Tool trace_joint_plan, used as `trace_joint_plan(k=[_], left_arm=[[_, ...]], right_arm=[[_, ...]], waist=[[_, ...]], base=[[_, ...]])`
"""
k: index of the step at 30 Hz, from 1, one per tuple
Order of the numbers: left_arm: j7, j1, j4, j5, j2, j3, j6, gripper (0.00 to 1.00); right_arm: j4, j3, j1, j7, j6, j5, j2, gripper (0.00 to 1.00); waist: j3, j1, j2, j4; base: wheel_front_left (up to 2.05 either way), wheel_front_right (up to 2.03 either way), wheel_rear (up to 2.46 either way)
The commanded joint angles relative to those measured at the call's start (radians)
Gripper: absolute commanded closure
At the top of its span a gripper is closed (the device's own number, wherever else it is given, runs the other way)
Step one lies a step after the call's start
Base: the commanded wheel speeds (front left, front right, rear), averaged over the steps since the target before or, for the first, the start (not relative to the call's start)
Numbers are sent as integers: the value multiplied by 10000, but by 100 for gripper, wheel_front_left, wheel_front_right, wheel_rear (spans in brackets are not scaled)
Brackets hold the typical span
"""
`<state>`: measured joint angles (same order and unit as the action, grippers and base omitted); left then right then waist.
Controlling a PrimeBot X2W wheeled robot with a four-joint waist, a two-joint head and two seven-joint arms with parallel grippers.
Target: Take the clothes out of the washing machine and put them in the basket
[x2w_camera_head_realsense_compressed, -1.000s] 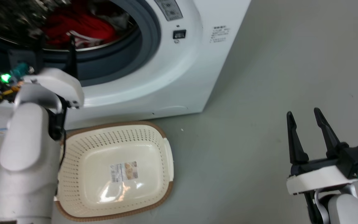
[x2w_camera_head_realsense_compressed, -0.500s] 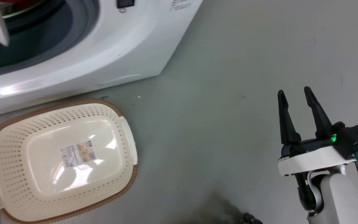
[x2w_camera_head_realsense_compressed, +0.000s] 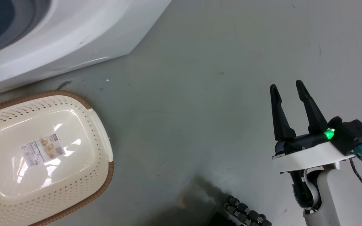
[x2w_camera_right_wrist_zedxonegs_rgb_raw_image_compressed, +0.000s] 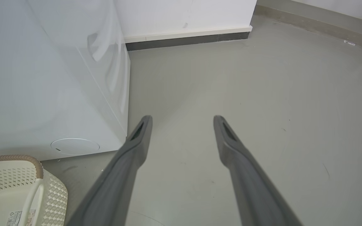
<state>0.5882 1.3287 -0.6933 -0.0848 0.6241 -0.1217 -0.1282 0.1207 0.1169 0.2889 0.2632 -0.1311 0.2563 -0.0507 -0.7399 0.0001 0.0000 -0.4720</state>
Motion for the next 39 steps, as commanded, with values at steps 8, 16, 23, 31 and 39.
trace_joint_plan(k=[8, 16, 23, 31, 39], left_arm=[[3113, 519, 427, -578, 518, -560, -26, 0], [5153, -235, 1442, -1139, 528, -355, 230, 92], [4953, -749, 2712, -1077, 844, -168, 658, 100], [2927, -1230, 3357, -817, 938, 13, 1204, 100], [-83, -2182, 2893, -1042, 422, 420, 1866, 100]], right_arm=[[-53, 145, 217, 18, 7, 194, 7, 0], [-40, 226, 361, 18, 7, 351, 5, 0], [-24, 202, 409, 19, 7, 414, 7, 0], [71, 132, 464, 19, 7, 387, 7, 0], [134, -144, 200, 19, 7, 196, 5, 0]], waist=[[-379, -1, 0, -227], [-508, -1, 0, -303], [-512, -1, 0, -397], [-292, -1, 0, -395], [370, -1, 0, -266]], base=[[0, 0, 0], [0, 0, 0], [0, 0, 0], [0, 0, 0], [0, 0, 0]])
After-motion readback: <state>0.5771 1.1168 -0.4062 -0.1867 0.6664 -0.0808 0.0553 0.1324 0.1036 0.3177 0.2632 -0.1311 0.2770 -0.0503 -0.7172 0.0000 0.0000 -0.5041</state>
